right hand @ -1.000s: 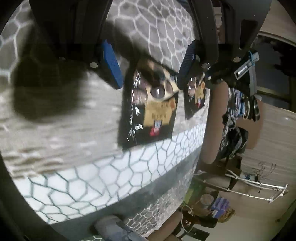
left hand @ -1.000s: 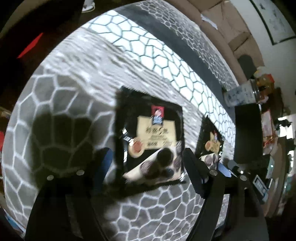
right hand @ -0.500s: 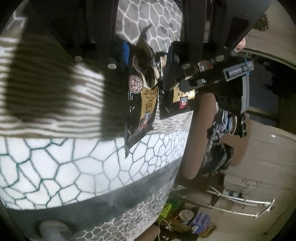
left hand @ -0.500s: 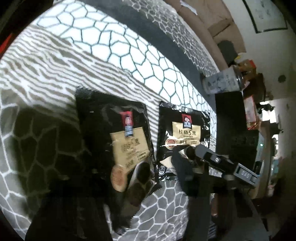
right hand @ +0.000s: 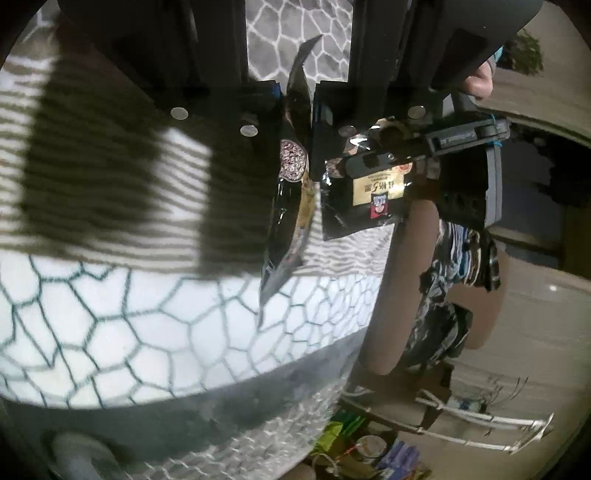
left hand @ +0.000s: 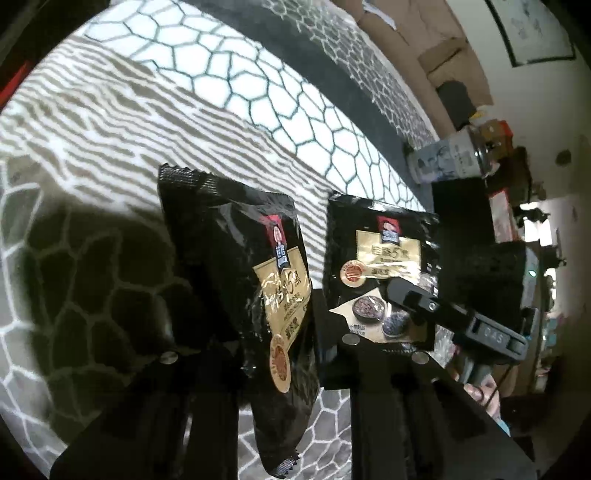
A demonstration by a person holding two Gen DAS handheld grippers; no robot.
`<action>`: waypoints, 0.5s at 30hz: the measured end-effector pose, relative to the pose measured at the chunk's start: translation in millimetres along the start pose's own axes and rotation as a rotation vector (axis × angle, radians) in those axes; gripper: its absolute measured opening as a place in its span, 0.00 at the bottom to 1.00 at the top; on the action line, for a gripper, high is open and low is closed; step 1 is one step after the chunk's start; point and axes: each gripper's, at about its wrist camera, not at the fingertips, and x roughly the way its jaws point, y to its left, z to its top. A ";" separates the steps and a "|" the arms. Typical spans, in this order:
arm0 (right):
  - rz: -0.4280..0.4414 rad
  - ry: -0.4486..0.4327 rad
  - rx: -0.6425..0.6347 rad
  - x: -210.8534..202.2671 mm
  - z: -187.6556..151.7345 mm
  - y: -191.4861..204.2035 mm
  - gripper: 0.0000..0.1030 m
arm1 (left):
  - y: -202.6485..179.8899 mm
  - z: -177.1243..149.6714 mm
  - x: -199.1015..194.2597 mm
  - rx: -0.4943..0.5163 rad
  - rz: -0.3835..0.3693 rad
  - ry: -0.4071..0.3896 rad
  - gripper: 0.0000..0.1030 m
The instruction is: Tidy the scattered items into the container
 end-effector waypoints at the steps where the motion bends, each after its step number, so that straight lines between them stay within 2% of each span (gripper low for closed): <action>1: -0.009 -0.004 -0.015 -3.7 0.0 4.4 0.09 | -1.4 -1.1 -4.2 -0.002 -0.014 -0.018 0.14; 7: -0.014 -0.054 -0.071 -44.3 -3.6 27.5 0.09 | -23.4 -14.6 -28.9 0.002 -0.088 -0.062 0.14; 12: -0.009 -0.097 -0.106 -96.4 -10.9 41.4 0.09 | -76.8 -19.7 -44.7 0.085 -0.135 -0.079 0.14; 15: -0.016 -0.132 -0.138 -138.9 -12.9 47.4 0.09 | -124.2 -21.8 -53.7 0.151 -0.172 -0.082 0.14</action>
